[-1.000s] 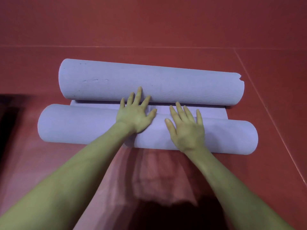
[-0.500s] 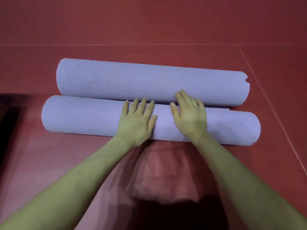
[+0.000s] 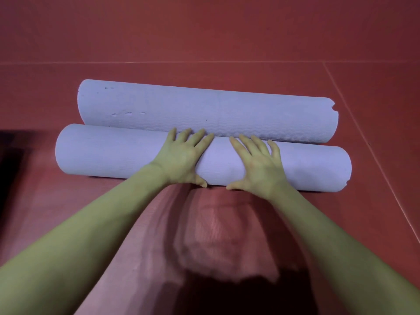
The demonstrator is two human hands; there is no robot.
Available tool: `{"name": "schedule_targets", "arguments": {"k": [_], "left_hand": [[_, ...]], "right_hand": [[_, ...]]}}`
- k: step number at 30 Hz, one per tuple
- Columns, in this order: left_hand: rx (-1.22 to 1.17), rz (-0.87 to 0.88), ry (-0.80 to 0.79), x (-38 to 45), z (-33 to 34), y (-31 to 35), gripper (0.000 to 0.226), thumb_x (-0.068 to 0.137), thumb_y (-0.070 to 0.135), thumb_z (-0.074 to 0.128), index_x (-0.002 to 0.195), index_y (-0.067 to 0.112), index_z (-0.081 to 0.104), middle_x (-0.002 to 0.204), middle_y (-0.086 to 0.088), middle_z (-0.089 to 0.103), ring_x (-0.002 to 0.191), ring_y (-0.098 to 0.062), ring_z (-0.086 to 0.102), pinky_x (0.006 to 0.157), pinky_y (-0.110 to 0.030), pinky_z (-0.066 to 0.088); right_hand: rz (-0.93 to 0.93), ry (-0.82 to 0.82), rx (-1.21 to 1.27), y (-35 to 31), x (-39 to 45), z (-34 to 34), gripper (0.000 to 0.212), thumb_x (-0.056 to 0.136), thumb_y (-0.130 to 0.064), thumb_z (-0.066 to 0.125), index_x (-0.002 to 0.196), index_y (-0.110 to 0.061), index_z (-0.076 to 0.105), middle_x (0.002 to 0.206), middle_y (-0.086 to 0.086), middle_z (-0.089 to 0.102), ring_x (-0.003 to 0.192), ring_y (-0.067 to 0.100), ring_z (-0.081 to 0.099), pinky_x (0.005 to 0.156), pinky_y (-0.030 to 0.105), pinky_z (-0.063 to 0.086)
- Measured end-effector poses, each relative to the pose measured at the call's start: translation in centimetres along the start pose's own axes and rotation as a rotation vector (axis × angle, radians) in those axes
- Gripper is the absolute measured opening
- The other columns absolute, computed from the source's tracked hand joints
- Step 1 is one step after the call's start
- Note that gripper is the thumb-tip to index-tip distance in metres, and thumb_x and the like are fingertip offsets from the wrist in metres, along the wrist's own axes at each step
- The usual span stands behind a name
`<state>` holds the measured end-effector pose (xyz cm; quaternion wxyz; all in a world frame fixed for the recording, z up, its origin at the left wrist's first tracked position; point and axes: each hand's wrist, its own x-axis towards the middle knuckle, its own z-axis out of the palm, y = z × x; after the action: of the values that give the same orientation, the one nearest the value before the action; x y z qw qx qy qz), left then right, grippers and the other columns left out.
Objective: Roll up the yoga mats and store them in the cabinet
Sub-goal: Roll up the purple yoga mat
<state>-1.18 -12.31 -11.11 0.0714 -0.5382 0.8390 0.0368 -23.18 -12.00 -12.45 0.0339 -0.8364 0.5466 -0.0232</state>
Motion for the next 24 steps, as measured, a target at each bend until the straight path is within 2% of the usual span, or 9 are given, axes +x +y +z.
{"name": "schedule_targets", "arguments": {"k": [4, 9, 12, 14, 21, 24], "left_hand": [[-0.046, 0.016, 0.036, 0.1, -0.4, 0.1, 0.116, 0.060, 0.070, 0.071, 0.151, 0.020, 0.020, 0.152, -0.001, 0.031, 0.131, -0.028, 0.036, 0.107, -0.042, 0.025], [-0.076, 0.033, 0.136, -1.3, 0.0, 1.2, 0.112, 0.052, 0.061, 0.081, 0.143, 0.012, 0.040, 0.139, -0.009, 0.050, 0.115, -0.035, 0.051, 0.097, -0.047, 0.036], [-0.092, 0.067, 0.218, -2.9, 0.8, 2.0, 0.111, 0.038, 0.060, 0.086, 0.130, 0.005, 0.055, 0.120, -0.014, 0.063, 0.094, -0.037, 0.061, 0.083, -0.048, 0.048], [-0.107, 0.075, 0.235, -4.1, 1.0, 2.8, 0.111, 0.034, 0.061, 0.087, 0.125, 0.004, 0.059, 0.113, -0.014, 0.066, 0.086, -0.036, 0.063, 0.076, -0.047, 0.051], [-0.123, 0.123, 0.146, -8.8, 1.1, 6.3, 0.109, 0.038, 0.071, 0.081, 0.123, 0.005, 0.061, 0.108, -0.009, 0.068, 0.078, -0.033, 0.062, 0.068, -0.043, 0.052], [-0.138, 0.132, 0.119, -10.7, 1.1, 7.7, 0.109, 0.039, 0.071, 0.081, 0.123, 0.005, 0.061, 0.107, -0.008, 0.068, 0.076, -0.032, 0.062, 0.067, -0.043, 0.052]], "right_hand": [[-0.010, 0.186, 0.054, -0.3, 0.0, 0.4, 0.105, 0.035, -0.049, 0.089, 0.129, -0.017, 0.057, 0.129, 0.005, 0.059, 0.117, 0.028, 0.054, 0.103, 0.048, 0.020], [-0.041, 0.272, 0.078, -0.6, -1.4, 0.5, 0.099, 0.035, -0.049, 0.088, 0.124, -0.016, 0.061, 0.123, 0.005, 0.062, 0.110, 0.028, 0.058, 0.098, 0.045, 0.024], [-0.067, 0.257, 0.059, -0.6, -3.1, 0.1, 0.099, 0.033, -0.052, 0.088, 0.121, -0.015, 0.063, 0.120, 0.005, 0.064, 0.105, 0.028, 0.061, 0.096, 0.040, 0.027], [-0.066, 0.236, 0.071, -0.8, -4.5, -0.3, 0.099, 0.033, -0.053, 0.088, 0.121, -0.015, 0.063, 0.120, 0.005, 0.064, 0.103, 0.028, 0.061, 0.095, 0.038, 0.026], [-0.039, 0.151, 0.093, -1.9, -10.8, -0.8, 0.100, 0.032, -0.058, 0.086, 0.122, -0.019, 0.063, 0.119, 0.002, 0.064, 0.101, 0.024, 0.060, 0.093, 0.037, 0.027], [-0.037, 0.108, 0.106, -2.3, -13.1, -1.1, 0.101, 0.031, -0.060, 0.085, 0.122, -0.020, 0.062, 0.118, 0.000, 0.065, 0.102, 0.019, 0.051, 0.092, 0.035, 0.026]]}}
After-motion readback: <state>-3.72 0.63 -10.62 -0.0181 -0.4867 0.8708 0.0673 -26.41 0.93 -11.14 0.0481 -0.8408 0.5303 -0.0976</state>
